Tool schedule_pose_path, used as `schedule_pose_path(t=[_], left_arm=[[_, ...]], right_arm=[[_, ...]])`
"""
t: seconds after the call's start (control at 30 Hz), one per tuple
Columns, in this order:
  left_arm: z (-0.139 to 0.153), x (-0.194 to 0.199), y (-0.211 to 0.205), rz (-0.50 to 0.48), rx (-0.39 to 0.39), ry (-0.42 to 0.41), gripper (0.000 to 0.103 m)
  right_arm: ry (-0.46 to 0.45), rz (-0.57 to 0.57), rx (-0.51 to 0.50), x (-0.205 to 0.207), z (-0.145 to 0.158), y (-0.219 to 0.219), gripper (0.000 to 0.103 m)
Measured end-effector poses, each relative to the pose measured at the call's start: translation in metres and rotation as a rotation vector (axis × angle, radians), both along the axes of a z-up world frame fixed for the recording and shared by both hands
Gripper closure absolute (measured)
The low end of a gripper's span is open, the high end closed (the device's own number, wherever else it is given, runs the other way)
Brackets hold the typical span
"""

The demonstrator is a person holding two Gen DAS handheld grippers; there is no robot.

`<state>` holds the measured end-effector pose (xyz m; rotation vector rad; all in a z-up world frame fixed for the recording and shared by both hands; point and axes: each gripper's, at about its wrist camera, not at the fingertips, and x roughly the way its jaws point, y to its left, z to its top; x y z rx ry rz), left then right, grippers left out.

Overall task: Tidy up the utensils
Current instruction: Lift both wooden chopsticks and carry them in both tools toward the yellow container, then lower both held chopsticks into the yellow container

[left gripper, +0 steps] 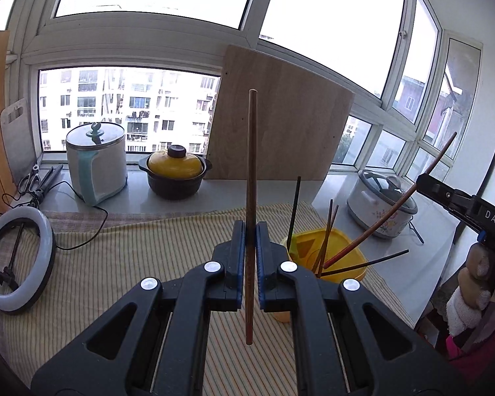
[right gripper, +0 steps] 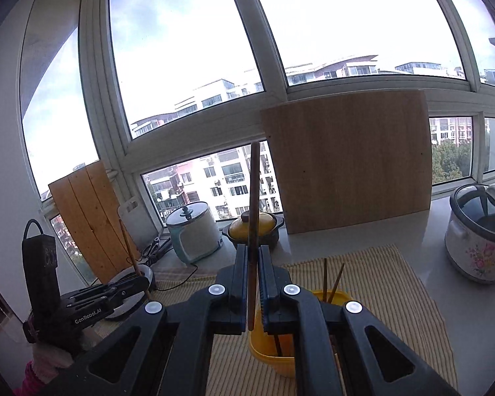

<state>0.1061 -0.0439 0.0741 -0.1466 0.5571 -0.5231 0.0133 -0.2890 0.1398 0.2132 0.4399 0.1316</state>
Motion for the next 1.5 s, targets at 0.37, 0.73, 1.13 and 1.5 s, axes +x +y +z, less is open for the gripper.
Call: schedule_pose_path(t=[0.37,0.73,1.13,1.5], left_arm=[[0.019,0.016,-0.039,-0.039,-0.026,-0.035,0.099],[0.017,0.040,-0.071,-0.065,-0.066,-0.008,0.099],[-0.001,0.052,-0.091,-0.079,-0.067,0.042,0.099],[-0.022,0.052,-0.101,-0.091,-0.025,0.077,0.099]], right_arm=[[0.040,-0.067,-0.021,-0.001,-0.012,-0.030,0.100],[0.090,-0.080,-0.020,0.004,-0.029,-0.041,0.099],[0.138,-0.064,-0.028,0.011,-0.047,-0.035,0.099],[0.177,-0.071,-0.026,0.015,-0.063,-0.035,0.099]])
